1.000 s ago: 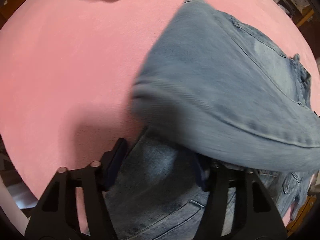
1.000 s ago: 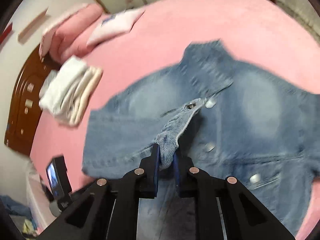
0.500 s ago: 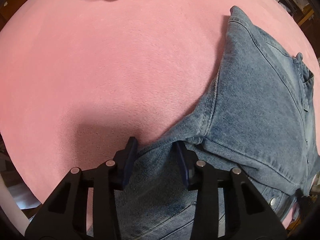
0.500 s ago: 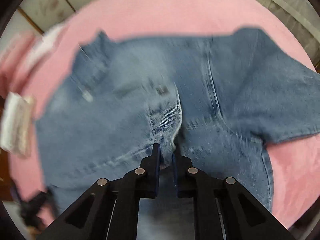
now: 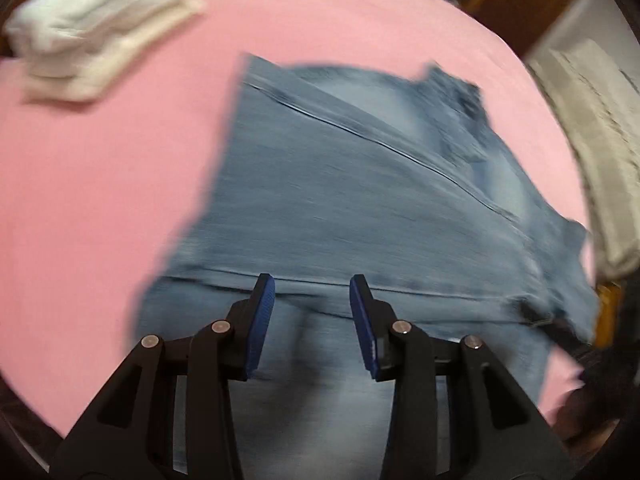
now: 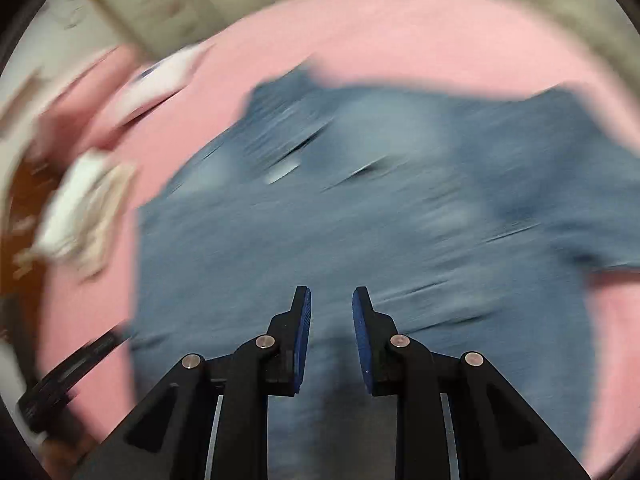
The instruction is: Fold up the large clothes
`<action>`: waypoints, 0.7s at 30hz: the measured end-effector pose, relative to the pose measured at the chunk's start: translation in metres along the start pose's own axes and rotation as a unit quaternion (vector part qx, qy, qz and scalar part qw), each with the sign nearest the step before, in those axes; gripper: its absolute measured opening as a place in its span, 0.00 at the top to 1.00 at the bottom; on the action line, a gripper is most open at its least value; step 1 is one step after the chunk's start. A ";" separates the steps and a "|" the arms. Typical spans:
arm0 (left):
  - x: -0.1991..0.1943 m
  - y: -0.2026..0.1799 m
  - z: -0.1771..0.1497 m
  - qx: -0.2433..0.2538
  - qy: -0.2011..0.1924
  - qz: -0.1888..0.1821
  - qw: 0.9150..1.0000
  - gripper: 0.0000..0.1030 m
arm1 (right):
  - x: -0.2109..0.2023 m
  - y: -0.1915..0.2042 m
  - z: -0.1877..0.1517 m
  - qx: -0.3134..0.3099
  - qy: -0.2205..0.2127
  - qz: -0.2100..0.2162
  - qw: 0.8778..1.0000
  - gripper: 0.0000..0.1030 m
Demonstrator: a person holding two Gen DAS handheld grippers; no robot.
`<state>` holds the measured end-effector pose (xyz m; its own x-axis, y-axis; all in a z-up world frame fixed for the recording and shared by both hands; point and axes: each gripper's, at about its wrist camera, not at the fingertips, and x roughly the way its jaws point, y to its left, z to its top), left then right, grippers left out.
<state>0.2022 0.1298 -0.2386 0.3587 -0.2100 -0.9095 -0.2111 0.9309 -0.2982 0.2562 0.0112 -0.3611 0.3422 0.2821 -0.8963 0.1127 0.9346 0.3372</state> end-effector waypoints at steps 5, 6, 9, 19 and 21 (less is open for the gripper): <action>0.063 -0.032 0.026 0.003 0.050 0.022 0.999 0.65 | 0.061 0.028 -0.012 0.032 0.051 0.089 0.994 0.79; 0.083 -0.028 0.036 -0.003 0.066 0.052 0.996 0.70 | 0.067 0.033 -0.016 0.028 0.053 0.087 0.994 0.79; 0.088 -0.003 0.054 -0.041 0.052 0.088 0.994 0.71 | 0.087 0.046 -0.016 -0.027 0.060 0.056 0.996 0.79; 0.062 0.091 0.053 -0.150 0.024 0.106 0.983 0.99 | 0.030 -0.078 0.002 0.046 -0.046 -0.072 0.995 1.00; 0.058 0.088 0.052 -0.160 0.017 0.124 0.979 0.99 | 0.019 -0.097 0.000 0.056 -0.054 -0.069 0.995 1.00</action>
<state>0.2521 0.2154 -0.3029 0.2303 -0.0048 -0.9731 -0.5646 0.8138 -0.1377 0.2519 -0.0741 -0.4104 0.4141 0.1228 -0.9019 0.2656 0.9314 0.2488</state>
